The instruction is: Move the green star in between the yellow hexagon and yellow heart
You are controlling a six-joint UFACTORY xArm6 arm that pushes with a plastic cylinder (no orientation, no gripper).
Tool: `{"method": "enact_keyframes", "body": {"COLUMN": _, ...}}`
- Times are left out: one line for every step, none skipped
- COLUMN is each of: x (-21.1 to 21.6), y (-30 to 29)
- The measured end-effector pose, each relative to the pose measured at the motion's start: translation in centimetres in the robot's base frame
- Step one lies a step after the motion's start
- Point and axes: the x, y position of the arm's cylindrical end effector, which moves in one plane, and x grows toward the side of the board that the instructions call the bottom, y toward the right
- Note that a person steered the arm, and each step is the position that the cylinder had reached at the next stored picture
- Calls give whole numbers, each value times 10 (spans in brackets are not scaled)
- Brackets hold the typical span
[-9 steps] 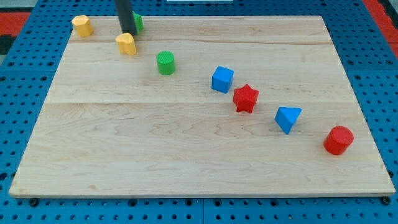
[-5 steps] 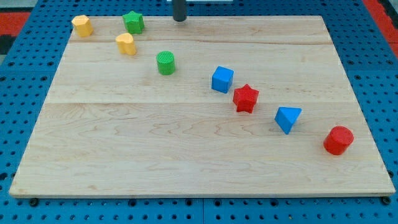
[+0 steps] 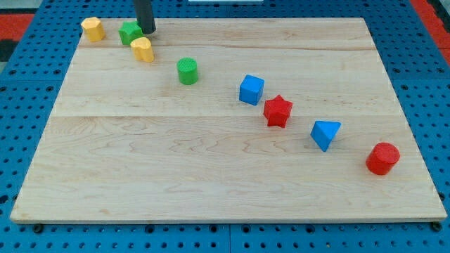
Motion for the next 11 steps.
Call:
{"method": "enact_keyframes", "body": {"x": 9, "y": -6}}
{"method": "enact_keyframes", "body": {"x": 28, "y": -18}}
{"method": "enact_keyframes", "body": {"x": 35, "y": -17}}
{"method": "enact_keyframes", "body": {"x": 54, "y": -10}}
{"method": "enact_keyframes", "body": {"x": 67, "y": 5}}
{"method": "enact_keyframes", "body": {"x": 59, "y": 11}}
{"method": "enact_keyframes", "body": {"x": 59, "y": 2}}
{"method": "enact_keyframes", "body": {"x": 88, "y": -16}}
{"method": "enact_keyframes", "body": {"x": 125, "y": -17}}
{"method": "enact_keyframes", "body": {"x": 133, "y": 26}}
{"method": "enact_keyframes", "body": {"x": 126, "y": 53}}
